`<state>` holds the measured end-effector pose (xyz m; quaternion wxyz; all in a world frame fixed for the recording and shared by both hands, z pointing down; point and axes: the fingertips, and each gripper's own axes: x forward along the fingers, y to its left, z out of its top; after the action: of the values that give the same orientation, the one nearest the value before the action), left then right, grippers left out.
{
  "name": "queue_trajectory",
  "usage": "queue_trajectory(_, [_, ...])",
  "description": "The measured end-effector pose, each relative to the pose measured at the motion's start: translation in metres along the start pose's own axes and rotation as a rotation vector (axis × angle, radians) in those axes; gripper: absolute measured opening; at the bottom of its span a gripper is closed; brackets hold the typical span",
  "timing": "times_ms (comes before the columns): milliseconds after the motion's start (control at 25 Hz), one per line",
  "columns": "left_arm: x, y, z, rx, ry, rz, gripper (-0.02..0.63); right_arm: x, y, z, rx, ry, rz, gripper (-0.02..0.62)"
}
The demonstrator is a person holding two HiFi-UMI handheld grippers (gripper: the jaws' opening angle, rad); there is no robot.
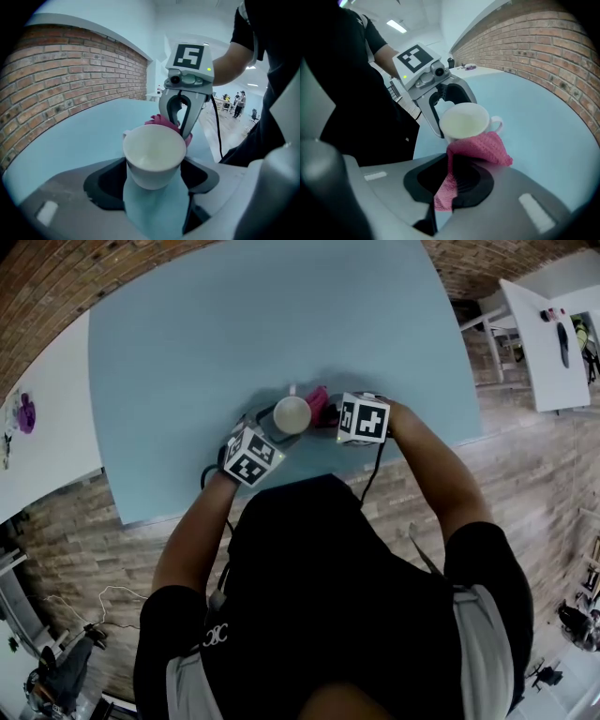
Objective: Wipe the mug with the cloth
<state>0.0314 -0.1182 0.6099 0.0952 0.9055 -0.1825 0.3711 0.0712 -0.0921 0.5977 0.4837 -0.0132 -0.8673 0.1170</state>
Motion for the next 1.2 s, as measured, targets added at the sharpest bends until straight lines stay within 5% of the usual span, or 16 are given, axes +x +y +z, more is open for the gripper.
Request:
queue_trajectory(440, [0.003, -0.008, 0.002, -0.065, -0.012, 0.060, 0.376, 0.011, 0.027, -0.006, -0.027, 0.030, 0.051, 0.035])
queue_trajectory(760, [-0.012, -0.013, -0.012, -0.051, -0.026, 0.079, 0.264, 0.003, -0.008, -0.013, 0.022, 0.032, -0.034, 0.035])
queue_trajectory(960, [-0.023, -0.011, -0.025, -0.019, -0.035, 0.079, 0.244, -0.001, -0.033, -0.010, 0.053, -0.008, -0.119, 0.035])
queue_trajectory(1200, [-0.046, 0.042, -0.036, 0.070, -0.012, 0.138, 0.256, -0.004, -0.037, -0.008, 0.040, 0.000, -0.154, 0.035])
